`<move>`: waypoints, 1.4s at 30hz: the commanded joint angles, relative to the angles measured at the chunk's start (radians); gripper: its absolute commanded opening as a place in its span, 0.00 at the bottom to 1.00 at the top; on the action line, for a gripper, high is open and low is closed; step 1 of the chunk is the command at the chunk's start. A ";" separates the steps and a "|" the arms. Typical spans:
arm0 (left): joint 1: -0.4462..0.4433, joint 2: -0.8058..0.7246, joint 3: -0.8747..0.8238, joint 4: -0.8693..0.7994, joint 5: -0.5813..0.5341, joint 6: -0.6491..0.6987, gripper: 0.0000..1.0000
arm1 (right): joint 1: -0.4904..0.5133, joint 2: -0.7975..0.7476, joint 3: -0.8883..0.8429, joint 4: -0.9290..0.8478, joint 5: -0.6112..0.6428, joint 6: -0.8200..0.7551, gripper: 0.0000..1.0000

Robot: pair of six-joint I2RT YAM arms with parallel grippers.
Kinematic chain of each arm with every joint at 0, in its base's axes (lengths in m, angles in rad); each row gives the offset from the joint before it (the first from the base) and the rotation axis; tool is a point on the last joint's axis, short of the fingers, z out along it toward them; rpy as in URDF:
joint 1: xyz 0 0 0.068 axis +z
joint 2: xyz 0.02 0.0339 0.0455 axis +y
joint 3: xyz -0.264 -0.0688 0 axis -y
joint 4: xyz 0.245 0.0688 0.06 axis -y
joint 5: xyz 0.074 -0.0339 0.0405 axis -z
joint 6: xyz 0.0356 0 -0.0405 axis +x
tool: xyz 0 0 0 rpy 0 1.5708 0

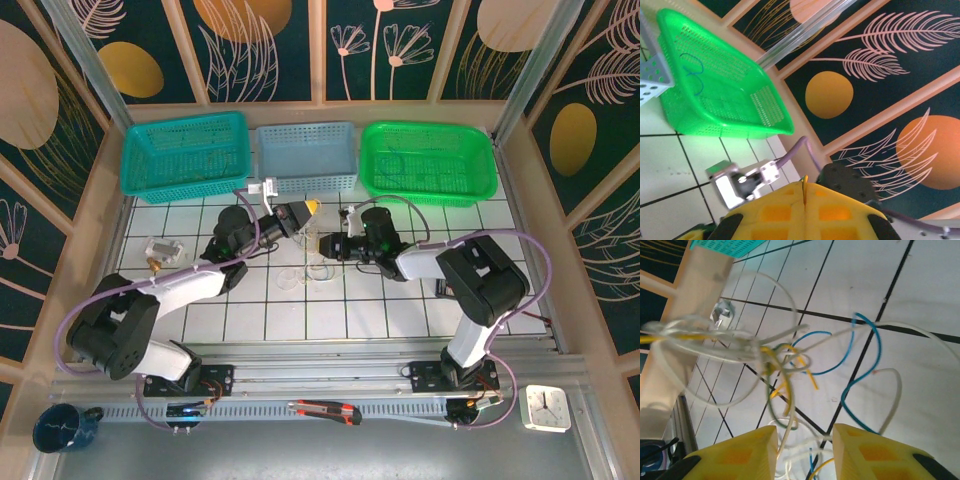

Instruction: Untangle the cables

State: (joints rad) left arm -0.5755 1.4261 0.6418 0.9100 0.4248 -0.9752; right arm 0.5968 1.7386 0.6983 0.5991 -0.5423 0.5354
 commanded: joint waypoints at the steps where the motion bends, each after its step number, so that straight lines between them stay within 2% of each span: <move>1: -0.004 -0.043 0.041 -0.005 0.029 -0.022 0.00 | -0.006 0.038 -0.021 0.080 0.039 0.027 0.33; 6: -0.004 -0.087 0.064 -0.047 0.018 -0.020 0.00 | -0.013 0.024 -0.043 0.072 0.047 0.025 0.32; 16: -0.004 -0.079 0.055 -0.069 -0.007 -0.010 0.00 | -0.020 -0.220 -0.088 -0.142 0.110 -0.080 0.43; 26: -0.004 -0.055 0.061 -0.063 -0.013 -0.016 0.00 | -0.007 -0.397 -0.085 -0.207 0.153 -0.121 0.50; 35: -0.003 -0.046 0.059 -0.041 -0.011 -0.037 0.00 | 0.039 -0.452 -0.062 -0.142 0.206 -0.179 0.58; 42: -0.004 -0.046 0.061 -0.027 -0.009 -0.055 0.00 | 0.078 -0.385 -0.023 -0.009 0.280 -0.194 0.59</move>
State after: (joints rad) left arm -0.5755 1.3746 0.6811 0.8333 0.4114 -1.0080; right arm 0.6670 1.3239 0.6323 0.4778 -0.3168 0.3672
